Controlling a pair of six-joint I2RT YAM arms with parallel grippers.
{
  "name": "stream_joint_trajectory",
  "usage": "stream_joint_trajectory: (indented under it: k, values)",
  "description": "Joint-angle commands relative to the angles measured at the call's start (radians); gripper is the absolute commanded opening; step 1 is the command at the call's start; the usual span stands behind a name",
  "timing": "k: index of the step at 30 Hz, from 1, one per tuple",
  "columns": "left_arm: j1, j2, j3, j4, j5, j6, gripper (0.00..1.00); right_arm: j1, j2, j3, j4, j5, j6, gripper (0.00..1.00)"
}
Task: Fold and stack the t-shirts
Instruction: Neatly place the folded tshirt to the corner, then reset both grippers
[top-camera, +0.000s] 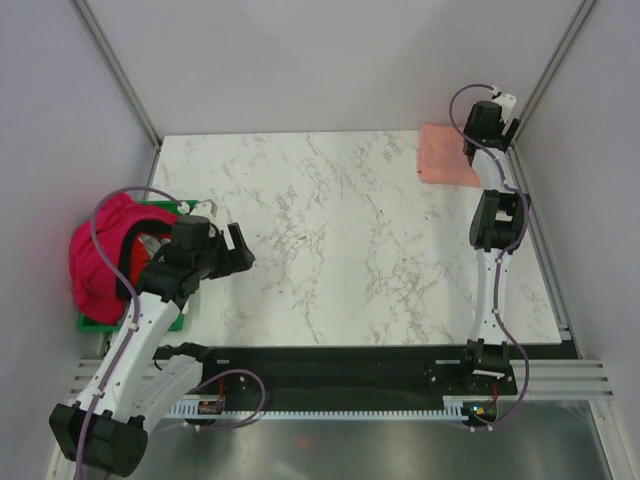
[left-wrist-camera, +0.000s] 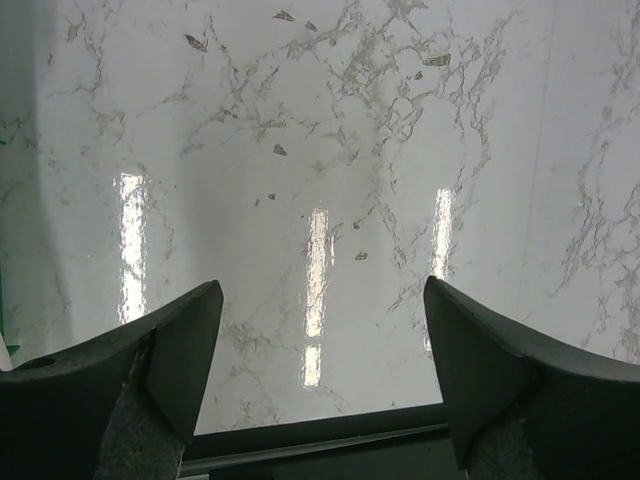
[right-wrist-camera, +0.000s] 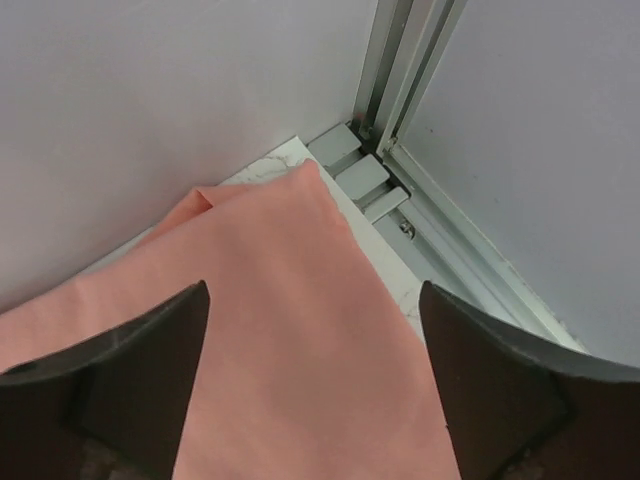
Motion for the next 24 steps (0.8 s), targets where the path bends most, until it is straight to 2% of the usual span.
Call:
stream_joint_trajectory:
  k: [1,4,5,8,11,15,16,19,20,21,22,24]
  values:
    - [-0.007,-0.005,-0.007,0.033,-0.006,0.016,0.89,0.006,-0.007,0.033,0.128,0.043,-0.022,0.98]
    - [-0.007,-0.006,-0.006,0.033,-0.006,0.017,0.89,0.008,-0.07,0.01,0.128,0.101,-0.002,0.98]
    - [-0.007,-0.011,-0.004,0.033,-0.006,0.017,0.89,0.008,-0.103,-0.049,0.128,0.107,0.01,0.98]
    - [-0.007,-0.022,-0.004,0.034,-0.006,0.02,0.89,0.012,-0.273,-0.181,0.156,0.107,0.071,0.98]
    - [-0.007,-0.04,-0.001,0.033,-0.006,0.02,0.89,0.034,-0.441,-0.272,0.102,0.089,0.124,0.98]
    - [-0.005,-0.089,-0.012,0.024,-0.137,-0.002,0.89,0.096,-0.649,-0.327,-0.053,-0.061,0.182,0.98]
    - [-0.004,-0.089,-0.009,0.007,-0.234,-0.027,0.89,0.128,-0.685,-0.347,-0.093,-0.087,0.212,0.98]
    - [0.027,-0.039,0.02,-0.036,-0.387,-0.103,0.99,0.191,-0.867,-0.535,-0.167,-0.277,0.324,0.98]
    - [0.044,-0.019,0.028,-0.042,-0.376,-0.11,0.99,0.245,-0.919,-0.663,-0.168,-0.32,0.341,0.98]
    - [0.065,0.003,0.035,-0.032,-0.347,-0.105,0.99,0.28,-1.009,-0.721,-0.173,-0.392,0.355,0.98]
    - [0.105,0.05,0.051,-0.024,-0.302,-0.105,1.0,0.363,-1.051,-0.773,-0.189,-0.397,0.369,0.98]
    - [0.136,0.095,0.084,-0.015,-0.27,-0.108,1.0,0.452,-1.151,-0.911,-0.231,-0.455,0.372,0.98]
